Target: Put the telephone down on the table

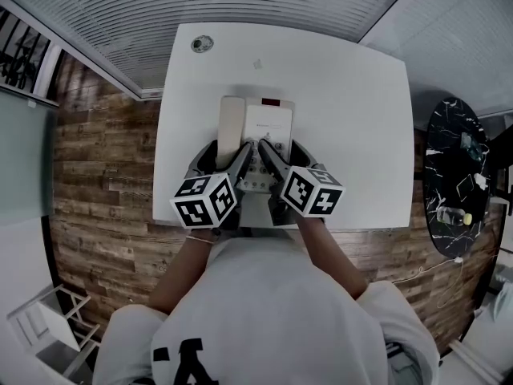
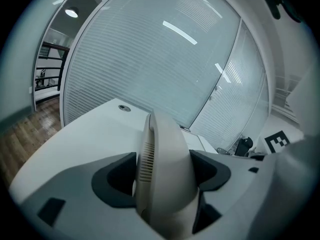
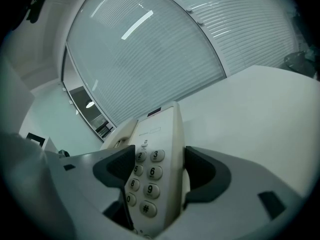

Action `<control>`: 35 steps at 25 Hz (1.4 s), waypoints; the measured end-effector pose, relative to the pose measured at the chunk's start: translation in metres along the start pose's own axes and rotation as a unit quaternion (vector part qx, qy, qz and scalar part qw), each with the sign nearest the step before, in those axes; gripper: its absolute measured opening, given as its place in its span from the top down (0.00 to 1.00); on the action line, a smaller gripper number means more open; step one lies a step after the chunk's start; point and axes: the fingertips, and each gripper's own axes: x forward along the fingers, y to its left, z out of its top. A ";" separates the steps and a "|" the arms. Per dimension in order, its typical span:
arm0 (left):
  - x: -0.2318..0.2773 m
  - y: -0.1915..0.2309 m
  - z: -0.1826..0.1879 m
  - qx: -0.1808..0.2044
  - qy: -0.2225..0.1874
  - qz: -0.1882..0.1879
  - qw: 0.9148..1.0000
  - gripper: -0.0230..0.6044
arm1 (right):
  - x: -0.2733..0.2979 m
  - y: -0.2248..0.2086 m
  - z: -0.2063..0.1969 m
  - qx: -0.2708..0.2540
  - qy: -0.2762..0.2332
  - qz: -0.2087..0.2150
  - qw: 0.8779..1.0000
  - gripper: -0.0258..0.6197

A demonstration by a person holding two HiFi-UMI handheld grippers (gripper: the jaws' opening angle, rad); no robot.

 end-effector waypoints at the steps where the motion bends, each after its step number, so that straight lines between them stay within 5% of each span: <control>1: 0.000 0.001 -0.001 0.000 0.002 0.000 1.000 0.44 | 0.000 -0.001 -0.001 0.001 0.001 -0.001 1.000 0.45; 35: 0.013 0.011 -0.026 0.006 0.035 0.025 0.999 0.44 | 0.010 -0.017 -0.024 0.019 0.031 -0.012 0.999 0.45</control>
